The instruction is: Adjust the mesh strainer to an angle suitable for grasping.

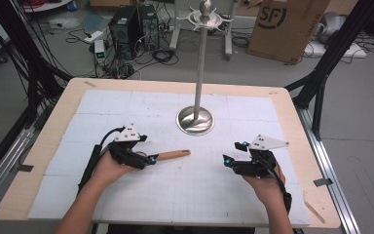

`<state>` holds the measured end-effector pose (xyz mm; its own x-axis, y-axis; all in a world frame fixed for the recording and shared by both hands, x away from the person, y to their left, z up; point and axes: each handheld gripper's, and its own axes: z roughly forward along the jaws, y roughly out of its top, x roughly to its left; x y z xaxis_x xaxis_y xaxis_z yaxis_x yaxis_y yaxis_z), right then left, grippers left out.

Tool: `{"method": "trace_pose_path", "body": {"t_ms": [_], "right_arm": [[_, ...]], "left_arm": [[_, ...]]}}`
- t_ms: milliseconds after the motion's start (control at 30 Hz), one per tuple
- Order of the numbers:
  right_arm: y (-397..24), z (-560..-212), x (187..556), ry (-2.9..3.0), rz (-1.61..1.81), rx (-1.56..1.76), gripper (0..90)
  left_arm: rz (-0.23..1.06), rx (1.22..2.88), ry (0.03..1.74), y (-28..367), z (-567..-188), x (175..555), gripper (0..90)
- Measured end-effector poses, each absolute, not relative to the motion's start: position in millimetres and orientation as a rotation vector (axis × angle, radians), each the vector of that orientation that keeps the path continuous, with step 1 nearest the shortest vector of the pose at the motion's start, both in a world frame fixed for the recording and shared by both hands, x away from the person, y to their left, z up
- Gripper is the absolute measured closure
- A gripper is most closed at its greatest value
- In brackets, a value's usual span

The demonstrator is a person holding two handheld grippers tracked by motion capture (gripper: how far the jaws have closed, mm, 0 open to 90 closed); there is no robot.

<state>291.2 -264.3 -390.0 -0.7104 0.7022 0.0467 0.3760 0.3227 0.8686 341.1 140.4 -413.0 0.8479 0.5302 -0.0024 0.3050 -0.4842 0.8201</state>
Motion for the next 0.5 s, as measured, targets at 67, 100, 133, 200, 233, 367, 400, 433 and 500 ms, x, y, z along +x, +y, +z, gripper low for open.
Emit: {"method": "trace_pose_path", "body": {"t_ms": [67,100,133,200,233,367,400,433,500], "right_arm": [[-264,-390,292,2.261,1.343,0.958,32.7],[-263,-390,292,2.263,1.342,0.961,32.7],[-263,-390,292,2.264,1.342,0.958,32.7],[-263,-391,292,2.269,1.343,0.956,32.7],[-263,-391,293,2.271,1.342,0.947,32.7],[-262,-391,292,2.274,1.340,0.947,32.7],[-262,-391,292,2.274,1.342,0.947,32.7],[-262,-391,292,2.274,1.343,0.943,32.8],[-262,-391,292,2.272,1.344,0.943,33.2]], "left_arm": [[0.301,2.138,0.607,135,-415,344,17.3],[0.295,2.160,0.605,133,-417,346,18.1],[0.287,2.180,0.600,130,-418,347,19.4],[0.282,2.214,0.596,125,-421,350,22.5],[0.278,2.232,0.591,122,-422,351,23.7],[0.260,2.310,0.534,112,-425,352,33.1],[0.256,2.323,0.526,110,-426,352,36.7],[0.256,2.340,0.520,108,-427,352,39.0],[0.257,2.368,0.525,106,-429,353,43.5]]}}
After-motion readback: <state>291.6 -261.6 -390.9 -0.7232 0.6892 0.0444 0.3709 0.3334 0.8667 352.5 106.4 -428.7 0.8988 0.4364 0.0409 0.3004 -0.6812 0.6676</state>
